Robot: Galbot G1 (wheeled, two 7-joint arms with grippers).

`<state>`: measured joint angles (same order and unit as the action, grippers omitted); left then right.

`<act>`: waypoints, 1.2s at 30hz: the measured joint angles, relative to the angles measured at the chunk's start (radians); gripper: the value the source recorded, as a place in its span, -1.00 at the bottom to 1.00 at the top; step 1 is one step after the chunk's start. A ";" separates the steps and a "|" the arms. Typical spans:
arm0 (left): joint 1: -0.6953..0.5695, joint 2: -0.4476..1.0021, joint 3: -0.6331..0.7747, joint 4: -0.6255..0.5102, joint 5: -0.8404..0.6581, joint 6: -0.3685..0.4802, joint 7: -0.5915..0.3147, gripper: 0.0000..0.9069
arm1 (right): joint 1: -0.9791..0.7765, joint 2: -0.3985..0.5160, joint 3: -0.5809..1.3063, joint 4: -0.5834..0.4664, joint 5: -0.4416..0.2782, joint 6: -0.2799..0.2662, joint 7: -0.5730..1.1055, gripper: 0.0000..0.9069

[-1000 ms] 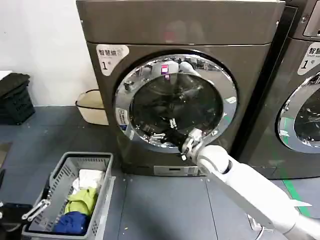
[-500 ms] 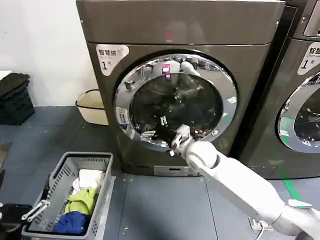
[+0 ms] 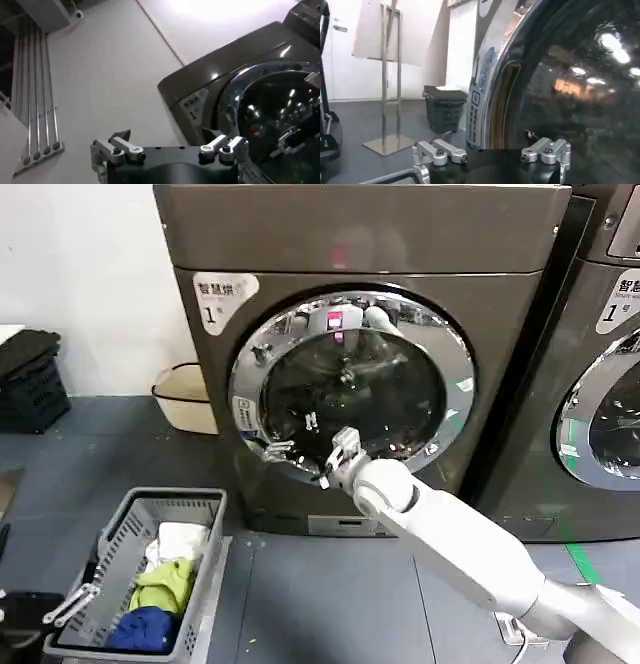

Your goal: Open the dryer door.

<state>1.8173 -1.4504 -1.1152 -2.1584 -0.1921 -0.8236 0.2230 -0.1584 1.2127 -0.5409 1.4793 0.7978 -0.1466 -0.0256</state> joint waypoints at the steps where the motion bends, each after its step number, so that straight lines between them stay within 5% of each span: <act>1: 0.000 0.000 0.000 0.000 0.000 0.000 0.000 1.00 | 0.002 0.004 -0.002 -0.003 0.001 0.000 -0.001 1.00; 36: -0.059 0.004 0.008 0.002 0.050 0.000 0.021 1.00 | 0.052 0.082 -0.061 -0.086 0.028 0.005 -0.100 1.00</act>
<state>1.7584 -1.4465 -1.1075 -2.1565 -0.1425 -0.8237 0.2443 -0.1059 1.2949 -0.6023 1.3938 0.8262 -0.1413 -0.1256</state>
